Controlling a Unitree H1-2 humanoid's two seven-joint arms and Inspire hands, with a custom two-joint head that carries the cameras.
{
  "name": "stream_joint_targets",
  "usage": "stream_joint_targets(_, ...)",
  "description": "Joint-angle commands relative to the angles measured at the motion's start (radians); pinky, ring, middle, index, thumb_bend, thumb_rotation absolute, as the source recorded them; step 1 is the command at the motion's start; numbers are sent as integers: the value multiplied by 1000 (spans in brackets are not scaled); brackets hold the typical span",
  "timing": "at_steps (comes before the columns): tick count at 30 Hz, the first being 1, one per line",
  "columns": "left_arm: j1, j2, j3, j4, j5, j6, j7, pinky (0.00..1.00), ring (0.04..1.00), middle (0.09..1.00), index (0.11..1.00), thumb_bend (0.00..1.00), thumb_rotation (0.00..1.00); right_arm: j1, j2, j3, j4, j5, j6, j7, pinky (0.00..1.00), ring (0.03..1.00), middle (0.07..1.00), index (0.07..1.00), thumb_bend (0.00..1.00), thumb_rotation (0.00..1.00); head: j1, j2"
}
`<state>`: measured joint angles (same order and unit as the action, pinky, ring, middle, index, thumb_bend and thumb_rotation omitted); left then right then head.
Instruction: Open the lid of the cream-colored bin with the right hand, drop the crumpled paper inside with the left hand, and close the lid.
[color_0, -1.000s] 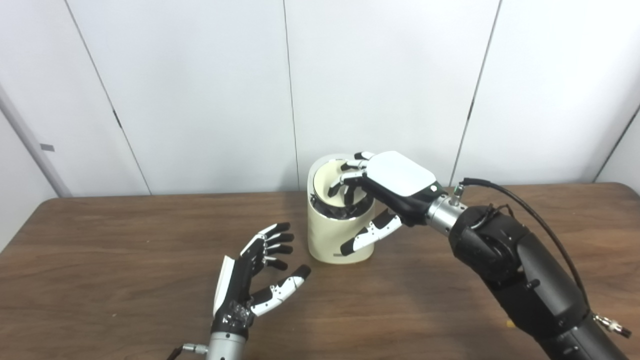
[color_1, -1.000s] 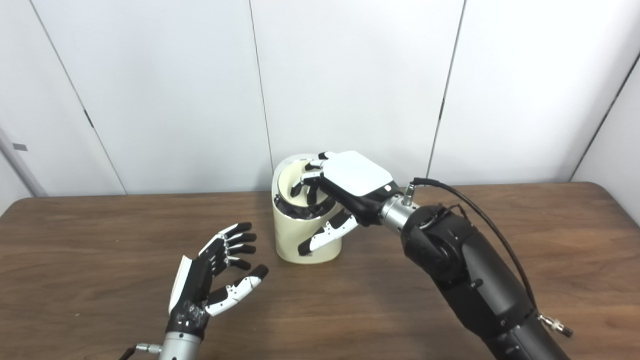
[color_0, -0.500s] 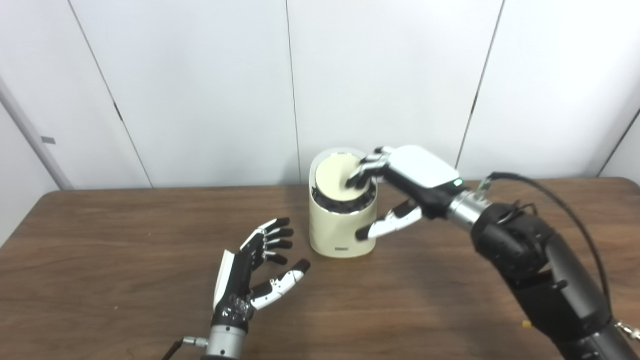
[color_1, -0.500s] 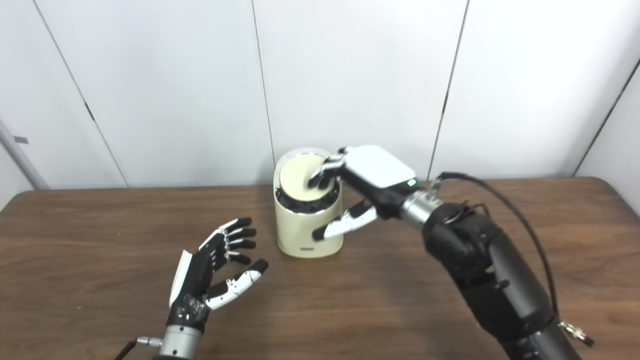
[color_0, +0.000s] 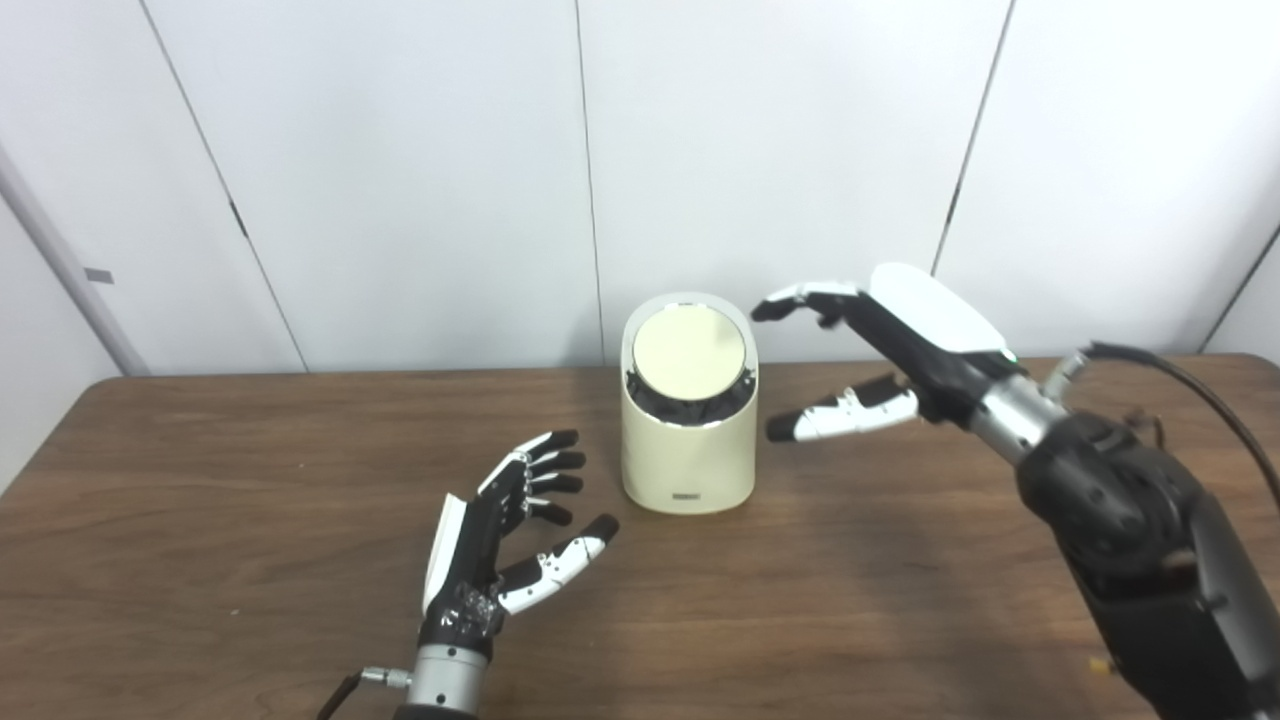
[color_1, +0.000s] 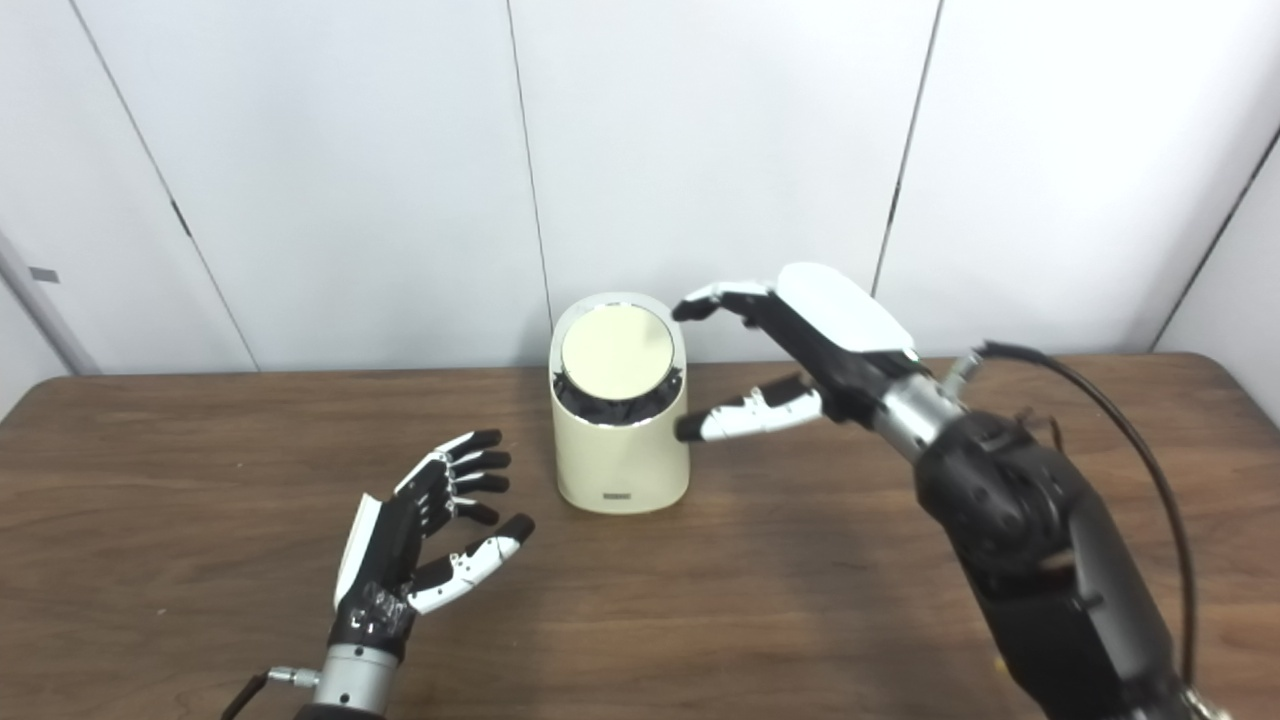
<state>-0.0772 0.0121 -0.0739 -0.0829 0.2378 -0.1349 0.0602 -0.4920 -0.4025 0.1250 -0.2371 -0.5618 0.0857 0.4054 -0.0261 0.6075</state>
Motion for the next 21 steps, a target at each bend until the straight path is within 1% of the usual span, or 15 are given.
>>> stream_joint_targets(1,-31,6,0,-36,3,-11,-4,567,694,754,807,691,245,-2,-4,-27,6,39,-49,-60,691,834,838,833,719,461,-2,2)
stream_joint_targets(2,-32,7,0,-37,2,-11,-5,567,695,755,808,689,245,9,-1,-29,15,50,-61,-70,701,847,854,853,734,444,-2,2)
stream_joint_targets(3,-33,10,0,-37,2,-12,-6,566,694,755,808,688,241,30,9,-37,14,70,-53,-78,691,843,867,868,736,439,-2,2)
stream_joint_targets(5,-36,17,2,-36,0,-15,-8,567,696,759,808,684,240,78,27,-47,2,84,-33,-96,704,841,894,888,759,394,-4,2)
stream_joint_targets(7,-40,23,4,-35,6,-16,-9,574,697,762,809,679,246,124,49,-63,-11,104,-17,-120,693,830,905,898,766,363,-7,2)
stream_joint_targets(11,-48,33,8,-41,8,-6,-17,583,694,764,807,689,257,200,99,-98,-29,125,16,-168,681,818,907,899,806,376,-19,2)
stream_joint_targets(14,-56,38,11,-39,2,-8,-21,586,695,762,805,690,253,237,127,-113,-17,141,7,-201,650,810,910,913,808,387,-28,2)
stream_joint_targets(17,-63,46,13,-34,5,-9,-25,590,694,759,805,689,259,265,150,-119,-2,171,0,-222,670,829,927,927,800,358,-35,0)
stream_joint_targets(21,-71,53,14,-29,8,-4,-29,604,700,762,812,694,279,294,181,-119,6,194,20,-246,688,851,934,931,812,320,-43,-1)
